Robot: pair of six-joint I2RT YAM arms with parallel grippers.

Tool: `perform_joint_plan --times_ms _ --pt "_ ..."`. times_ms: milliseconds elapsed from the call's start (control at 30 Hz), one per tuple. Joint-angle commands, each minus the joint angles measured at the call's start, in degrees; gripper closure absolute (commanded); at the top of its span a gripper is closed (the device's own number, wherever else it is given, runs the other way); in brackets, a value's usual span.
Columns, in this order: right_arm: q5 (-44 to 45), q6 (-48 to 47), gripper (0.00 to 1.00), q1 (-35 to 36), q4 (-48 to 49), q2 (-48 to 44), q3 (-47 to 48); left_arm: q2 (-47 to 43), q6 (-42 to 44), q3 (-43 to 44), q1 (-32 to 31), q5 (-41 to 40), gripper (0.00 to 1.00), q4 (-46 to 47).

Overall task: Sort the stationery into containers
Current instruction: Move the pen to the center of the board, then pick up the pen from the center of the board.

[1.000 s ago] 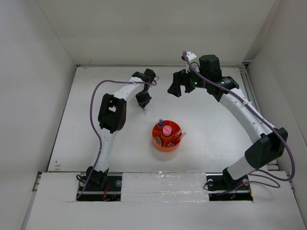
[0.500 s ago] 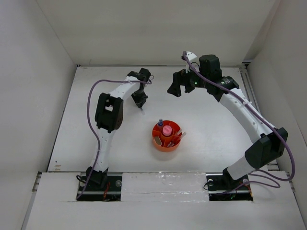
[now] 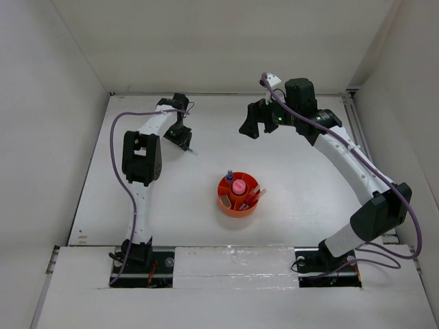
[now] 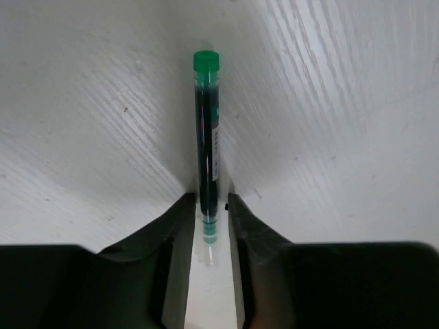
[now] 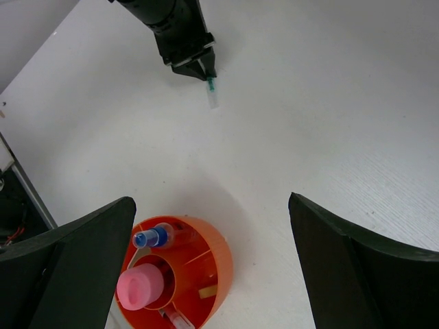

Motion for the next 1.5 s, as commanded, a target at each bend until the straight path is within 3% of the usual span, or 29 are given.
perform_joint_plan --times_ms 0,100,133,167,367,467,667,867,1000,1100,1233,1267,1300,1367,1467 --pt "-1.45 0.27 0.01 0.47 2.86 -2.99 0.24 -3.04 -8.44 1.31 1.56 0.59 0.76 -1.13" --pt "-1.45 0.27 0.01 0.47 3.39 -3.52 -0.28 -1.91 -9.07 3.5 2.18 1.92 0.59 -0.6" --pt "-1.45 0.27 0.01 0.47 3.39 -4.04 -0.28 -1.29 -8.55 5.16 2.18 1.92 0.43 -1.13" --pt "-1.45 0.27 0.01 0.47 3.39 -4.05 -0.28 -1.29 -8.02 5.79 2.18 1.92 0.36 -1.13" --pt "-0.92 0.27 0.01 0.47 3.92 -4.57 -1.43 -3.3 -2.4 5.79 2.18 0.43 0.17 -0.87" --pt "-1.45 0.27 0.01 0.47 3.92 -4.57 -1.43 -5.41 4.98 5.27 2.18 -1.42 0.09 0.1" --pt "-1.97 0.27 0.01 0.47 3.92 -4.57 -1.43 -8.32 20.35 5.27 0.86 -6.69 0.05 0.71" --pt "-3.11 0.27 0.01 0.47 4.44 -4.05 -0.91 -7.17 41.35 4.3 0.25 -2.56 0.1 2.56" --pt "-4.43 0.88 0.01 0.47 3.92 -3.34 -0.37 -12.08 53.9 0.89 -0.46 0.24 0.12 8.96" --pt "-4.96 1.41 0.01 0.47 3.92 -2.82 0.24 -16.31 57.19 -3.94 1.38 3.82 0.1 13.97" --pt "-5.48 1.41 0.01 0.47 3.3 -2.82 0.24 -15.27 61.76 -4.06 3.15 9.11 0.09 15.3" --pt "-5.49 1.41 0.01 0.47 3.3 -2.82 0.24 -15.26 65.25 -4.05 3.15 12.17 0.0 16.17" --pt "-5.49 1.41 0.01 0.47 3.3 -2.82 0.24 -15.26 66.94 -5.44 3.15 13.77 0.0 17.84" --pt "-4.88 1.41 0.01 0.47 3.3 -3.43 -0.45 -18.58 72.55 -10.71 -0.35 13.17 0.0 21.09" --pt "-3.3 0.89 0.01 0.47 3.3 -5.71 -1.95 -19.39 77.32 -11.87 -1.25 9.64 0.0 23.92"
